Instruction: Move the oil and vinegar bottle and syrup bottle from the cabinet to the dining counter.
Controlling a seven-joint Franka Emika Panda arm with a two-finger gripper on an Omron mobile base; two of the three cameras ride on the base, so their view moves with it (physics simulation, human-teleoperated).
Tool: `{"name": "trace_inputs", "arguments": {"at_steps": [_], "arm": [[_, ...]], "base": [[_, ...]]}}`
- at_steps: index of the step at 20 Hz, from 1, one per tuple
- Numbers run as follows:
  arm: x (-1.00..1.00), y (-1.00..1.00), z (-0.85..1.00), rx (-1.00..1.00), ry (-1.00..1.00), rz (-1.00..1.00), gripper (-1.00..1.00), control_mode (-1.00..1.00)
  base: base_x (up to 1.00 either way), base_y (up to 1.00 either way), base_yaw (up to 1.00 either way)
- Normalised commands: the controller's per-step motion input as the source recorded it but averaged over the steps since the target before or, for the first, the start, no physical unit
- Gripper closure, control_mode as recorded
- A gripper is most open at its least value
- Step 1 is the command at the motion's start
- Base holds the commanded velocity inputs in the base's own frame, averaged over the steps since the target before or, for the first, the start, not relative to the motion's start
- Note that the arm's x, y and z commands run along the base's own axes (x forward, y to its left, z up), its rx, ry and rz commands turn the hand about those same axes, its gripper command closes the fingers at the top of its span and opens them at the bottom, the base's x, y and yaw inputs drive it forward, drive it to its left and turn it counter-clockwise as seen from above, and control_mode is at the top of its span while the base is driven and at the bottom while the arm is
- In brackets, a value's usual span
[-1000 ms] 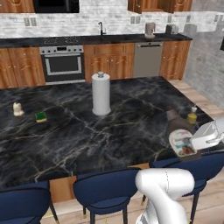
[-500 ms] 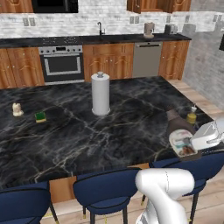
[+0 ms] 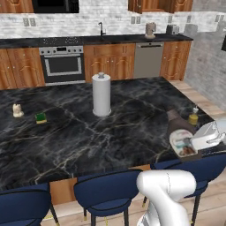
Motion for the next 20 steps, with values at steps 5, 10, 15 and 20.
{"name": "trace_inputs", "arguments": {"at_steps": [5,10,15,20], "arm": [[0.47,0.25,-0.03,0.04,-0.05,0.01,1.0,-1.0],[0.73,0.15,-0.13,0.08,-0.04,0.05,1.0,-1.0],[0.7,0.01,-0.27,0.11,-0.09,0.1,1.0,-1.0],[0.6,0.0,-0.34,0.1,-0.22,0.1,1.0,-1.0]], "base": [[0.0,0.0,0.0],[0.0,0.0,0.0],[0.0,0.0,0.0],[0.0,0.0,0.0]]}}
